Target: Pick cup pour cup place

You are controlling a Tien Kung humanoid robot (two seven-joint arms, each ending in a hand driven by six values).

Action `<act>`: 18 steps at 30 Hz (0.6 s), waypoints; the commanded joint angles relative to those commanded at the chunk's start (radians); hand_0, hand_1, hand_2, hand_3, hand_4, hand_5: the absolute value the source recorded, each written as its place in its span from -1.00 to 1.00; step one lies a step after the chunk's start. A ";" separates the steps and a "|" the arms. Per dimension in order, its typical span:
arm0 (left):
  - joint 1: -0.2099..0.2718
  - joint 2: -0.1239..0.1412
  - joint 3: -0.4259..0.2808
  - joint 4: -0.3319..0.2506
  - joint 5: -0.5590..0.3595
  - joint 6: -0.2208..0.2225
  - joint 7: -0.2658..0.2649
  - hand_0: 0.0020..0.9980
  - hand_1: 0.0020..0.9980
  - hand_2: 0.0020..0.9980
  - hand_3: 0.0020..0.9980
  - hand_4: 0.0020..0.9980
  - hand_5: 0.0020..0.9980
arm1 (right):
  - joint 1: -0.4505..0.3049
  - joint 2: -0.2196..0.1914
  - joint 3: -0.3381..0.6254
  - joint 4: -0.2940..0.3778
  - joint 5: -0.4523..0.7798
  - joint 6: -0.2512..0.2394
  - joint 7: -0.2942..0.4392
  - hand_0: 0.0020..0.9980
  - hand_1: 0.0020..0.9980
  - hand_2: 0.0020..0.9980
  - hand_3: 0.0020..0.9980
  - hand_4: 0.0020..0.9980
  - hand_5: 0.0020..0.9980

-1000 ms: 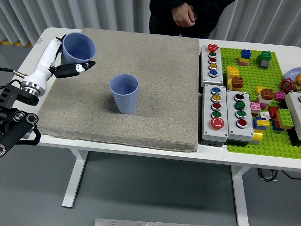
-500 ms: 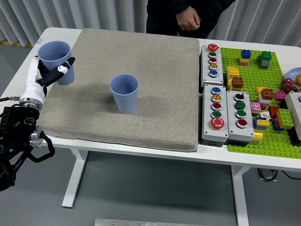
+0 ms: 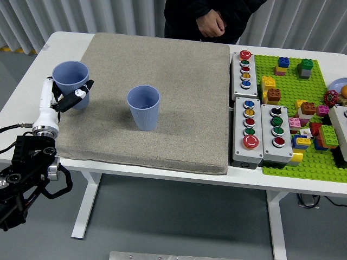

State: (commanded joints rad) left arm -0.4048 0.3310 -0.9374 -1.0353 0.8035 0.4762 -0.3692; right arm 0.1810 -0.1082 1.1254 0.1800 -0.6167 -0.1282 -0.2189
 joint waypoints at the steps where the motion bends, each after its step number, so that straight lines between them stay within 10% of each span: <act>1: 0.000 -0.002 0.002 0.002 -0.005 0.000 -0.002 0.18 0.05 0.09 0.06 0.61 -0.61 | 0.000 0.000 0.000 0.000 0.000 0.000 0.000 0.44 0.38 0.47 0.39 -0.37 -0.41; 18: -0.007 -0.010 0.048 0.050 -0.057 -0.053 -0.002 0.20 0.08 0.13 0.08 0.62 -0.60 | 0.004 0.000 0.001 0.000 -0.003 0.000 -0.001 0.44 0.38 0.47 0.39 -0.37 -0.41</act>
State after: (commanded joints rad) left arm -0.4114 0.3206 -0.8897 -0.9851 0.7463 0.4234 -0.3710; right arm 0.1852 -0.1084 1.1268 0.1800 -0.6193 -0.1278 -0.2202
